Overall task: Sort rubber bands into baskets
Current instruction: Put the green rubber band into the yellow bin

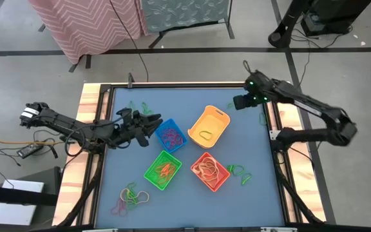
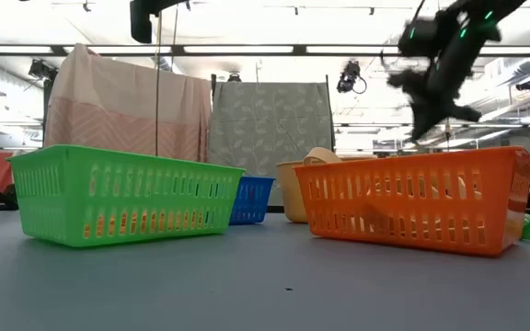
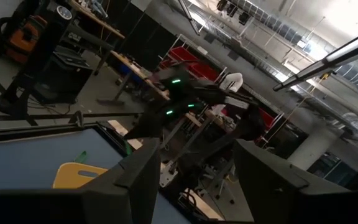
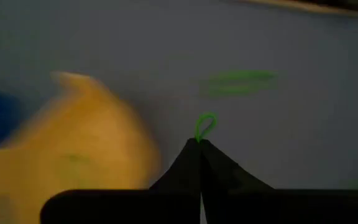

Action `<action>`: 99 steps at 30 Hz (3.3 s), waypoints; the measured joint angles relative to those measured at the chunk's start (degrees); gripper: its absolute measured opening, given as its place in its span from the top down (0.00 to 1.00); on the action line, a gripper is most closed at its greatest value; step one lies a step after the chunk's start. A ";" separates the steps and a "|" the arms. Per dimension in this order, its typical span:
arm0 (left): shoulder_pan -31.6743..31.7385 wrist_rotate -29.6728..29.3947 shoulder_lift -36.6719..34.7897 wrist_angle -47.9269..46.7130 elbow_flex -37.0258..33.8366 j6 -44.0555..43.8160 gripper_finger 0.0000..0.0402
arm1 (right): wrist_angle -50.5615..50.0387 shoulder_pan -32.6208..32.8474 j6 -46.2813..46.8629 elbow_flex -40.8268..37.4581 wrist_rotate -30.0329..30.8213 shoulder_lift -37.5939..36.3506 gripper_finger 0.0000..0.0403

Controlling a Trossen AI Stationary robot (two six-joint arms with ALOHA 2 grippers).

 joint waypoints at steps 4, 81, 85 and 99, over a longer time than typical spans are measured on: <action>0.00 -0.08 0.00 0.00 0.00 0.90 0.49 | 6.90 9.02 7.84 0.04 -1.45 -5.01 0.99; 41.43 41.14 8.10 -7.55 10.72 -8.56 0.49 | -14.76 -8.96 7.82 -6.53 7.56 26.51 0.41; 45.49 51.08 11.20 -7.73 12.85 -8.58 0.49 | -12.13 -11.20 7.45 -8.18 3.93 25.93 0.41; 50.58 58.60 13.57 -7.45 14.45 -8.27 0.49 | -8.30 -13.66 -8.33 -8.28 1.15 25.92 0.41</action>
